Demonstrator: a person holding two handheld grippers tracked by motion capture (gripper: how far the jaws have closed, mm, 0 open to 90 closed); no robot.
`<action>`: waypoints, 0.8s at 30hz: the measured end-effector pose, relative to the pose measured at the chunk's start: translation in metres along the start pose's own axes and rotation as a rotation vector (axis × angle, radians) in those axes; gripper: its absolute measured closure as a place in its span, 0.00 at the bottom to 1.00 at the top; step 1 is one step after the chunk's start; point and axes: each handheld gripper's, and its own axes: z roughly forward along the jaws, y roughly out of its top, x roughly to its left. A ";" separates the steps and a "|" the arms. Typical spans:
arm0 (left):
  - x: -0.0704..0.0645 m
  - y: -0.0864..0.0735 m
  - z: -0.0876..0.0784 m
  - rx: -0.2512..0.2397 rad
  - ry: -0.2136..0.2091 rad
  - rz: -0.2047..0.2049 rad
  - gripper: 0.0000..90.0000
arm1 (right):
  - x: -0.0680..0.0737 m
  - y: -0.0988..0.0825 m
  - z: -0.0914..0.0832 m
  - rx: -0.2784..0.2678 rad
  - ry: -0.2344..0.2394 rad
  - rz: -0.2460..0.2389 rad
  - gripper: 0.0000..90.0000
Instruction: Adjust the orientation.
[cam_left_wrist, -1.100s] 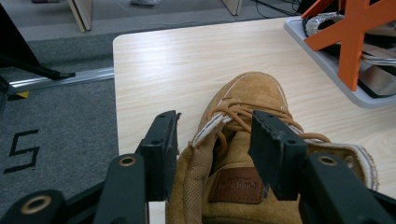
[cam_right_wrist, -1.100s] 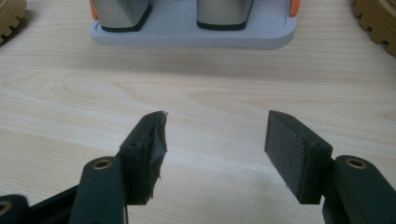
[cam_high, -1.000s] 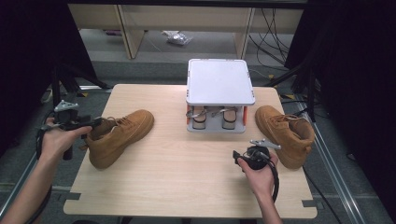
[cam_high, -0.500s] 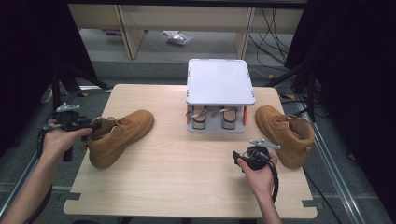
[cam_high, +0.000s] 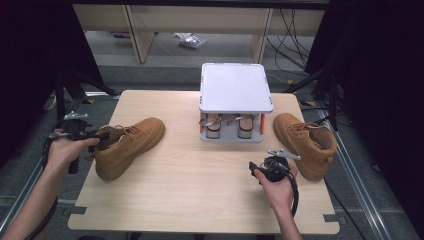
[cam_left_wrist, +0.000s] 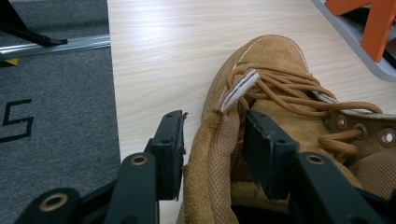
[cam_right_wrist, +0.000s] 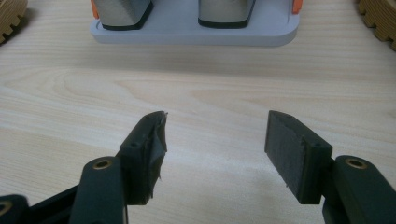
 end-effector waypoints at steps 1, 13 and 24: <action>0.000 0.000 0.000 0.001 0.000 -0.002 0.64 | 0.000 0.000 0.000 0.002 -0.003 0.005 0.44; 0.002 -0.002 -0.002 0.059 -0.015 0.007 0.64 | 0.001 0.000 0.000 0.014 -0.011 -0.001 0.44; 0.002 -0.004 -0.002 0.097 -0.016 -0.031 0.67 | 0.001 0.000 0.000 0.017 -0.011 0.003 0.44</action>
